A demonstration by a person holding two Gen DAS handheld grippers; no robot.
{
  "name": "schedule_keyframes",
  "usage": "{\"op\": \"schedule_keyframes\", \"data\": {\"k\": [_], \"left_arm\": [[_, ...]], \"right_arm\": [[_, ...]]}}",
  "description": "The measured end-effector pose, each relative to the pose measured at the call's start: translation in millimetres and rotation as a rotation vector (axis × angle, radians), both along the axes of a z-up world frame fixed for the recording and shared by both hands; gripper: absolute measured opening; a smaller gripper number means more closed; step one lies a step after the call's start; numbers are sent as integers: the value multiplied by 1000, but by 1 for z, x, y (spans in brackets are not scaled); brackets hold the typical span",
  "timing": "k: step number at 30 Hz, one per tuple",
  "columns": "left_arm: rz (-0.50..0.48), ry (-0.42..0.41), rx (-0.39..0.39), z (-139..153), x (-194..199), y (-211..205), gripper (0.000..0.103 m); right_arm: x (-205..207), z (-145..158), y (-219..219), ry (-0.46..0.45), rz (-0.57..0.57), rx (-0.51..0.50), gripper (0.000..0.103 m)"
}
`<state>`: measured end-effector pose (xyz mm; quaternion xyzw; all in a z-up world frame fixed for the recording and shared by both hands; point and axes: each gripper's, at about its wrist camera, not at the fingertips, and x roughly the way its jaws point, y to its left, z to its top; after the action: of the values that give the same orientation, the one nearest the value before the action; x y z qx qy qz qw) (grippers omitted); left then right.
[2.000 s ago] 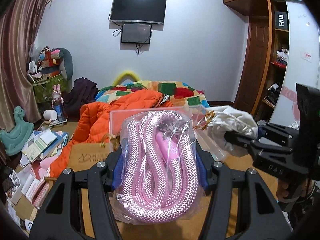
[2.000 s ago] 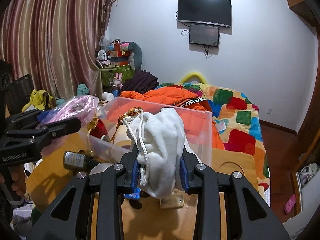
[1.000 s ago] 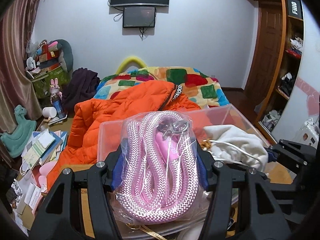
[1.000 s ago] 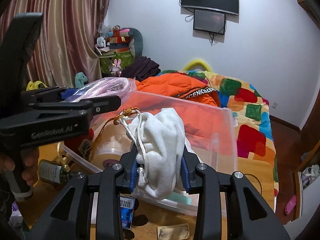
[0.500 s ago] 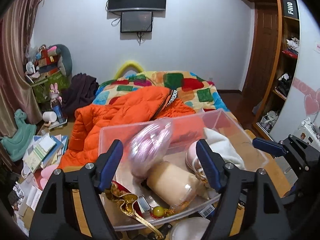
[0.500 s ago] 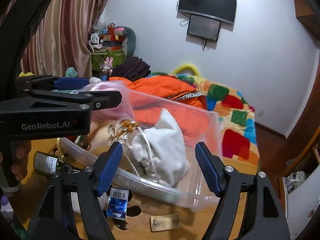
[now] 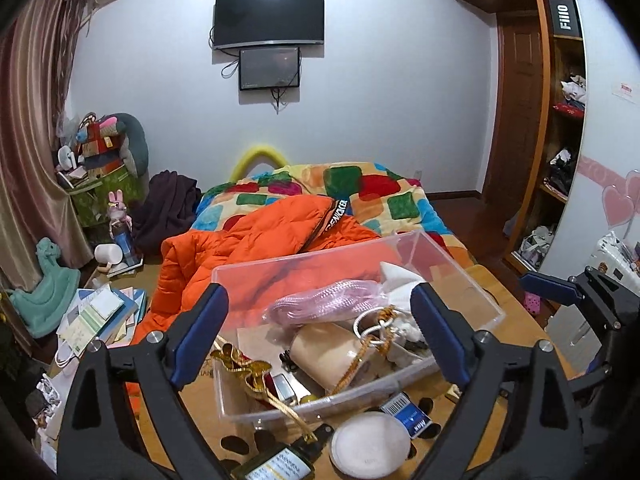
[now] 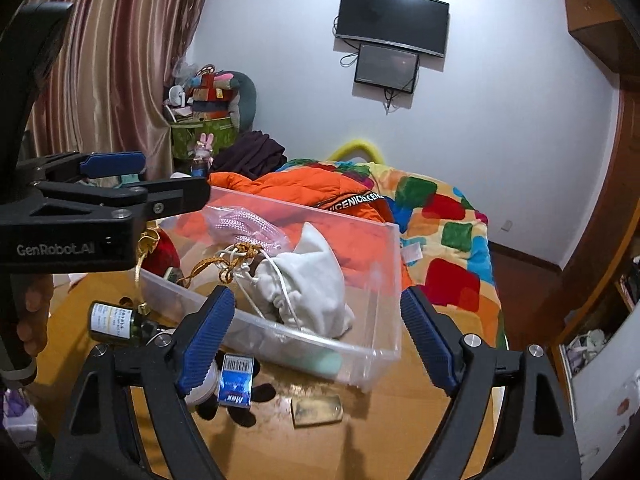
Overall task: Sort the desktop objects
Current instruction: 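Release the pink rope bundle into the bin with the left tool while the right tool drops the pouch, then withdraw both open tools from the bin back over the table, then close the left tool on the green glass bottle while the right tool approaches the gold soap bar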
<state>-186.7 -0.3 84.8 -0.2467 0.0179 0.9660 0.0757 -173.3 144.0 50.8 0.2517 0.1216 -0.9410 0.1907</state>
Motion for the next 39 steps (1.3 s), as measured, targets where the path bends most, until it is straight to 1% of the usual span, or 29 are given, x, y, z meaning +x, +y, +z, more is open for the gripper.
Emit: {"op": "schedule_keyframes", "data": {"k": [5, 6, 7, 9, 10, 14, 17, 21, 24, 27, 30, 32, 34, 38, 39], "left_arm": [[-22, 7, 23, 2, 16, -6, 97], [-27, 9, 31, 2, 19, -8, 98], [-28, 10, 36, 2, 21, -10, 98], [-14, 9, 38, 1, 24, -16, 98], [-7, 7, 41, 0, 26, -19, 98], [14, -16, 49, -10, 32, -31, 98], [26, -46, 49, -25, 35, -39, 98], [39, -105, 60, -48, 38, -50, 98], [50, -135, 68, -65, 42, -57, 98], [50, -171, 95, -80, 44, -63, 98], [42, -190, 111, -90, 48, -66, 98], [33, -193, 112, -94, 49, -64, 98], [18, -195, 104, -99, 50, -61, 98], [14, -223, 87, -109, 45, -55, 98], [14, -230, 86, -111, 43, -54, 98]], "right_arm": [[13, 0, 9, 8, -24, -2, 84], [17, 0, 12, 13, -27, -2, 86], [18, 0, 13, 17, -28, -5, 91], [22, -1, 18, 20, -32, -16, 99], [24, -1, 20, 24, -36, -22, 99], [29, -6, 28, 17, -47, -31, 99], [29, -14, 34, -17, -36, -48, 99], [29, -34, 41, -78, -31, -59, 99], [29, -47, 43, -111, -34, -51, 99], [29, -61, 46, -132, -45, -30, 99], [25, -70, 50, -178, -41, -58, 97], [22, -74, 50, -204, -34, -72, 95], [19, -77, 47, -216, -26, -66, 90], [12, -82, 37, -231, -15, -36, 88], [11, -84, 35, -230, -14, -25, 85]]}}
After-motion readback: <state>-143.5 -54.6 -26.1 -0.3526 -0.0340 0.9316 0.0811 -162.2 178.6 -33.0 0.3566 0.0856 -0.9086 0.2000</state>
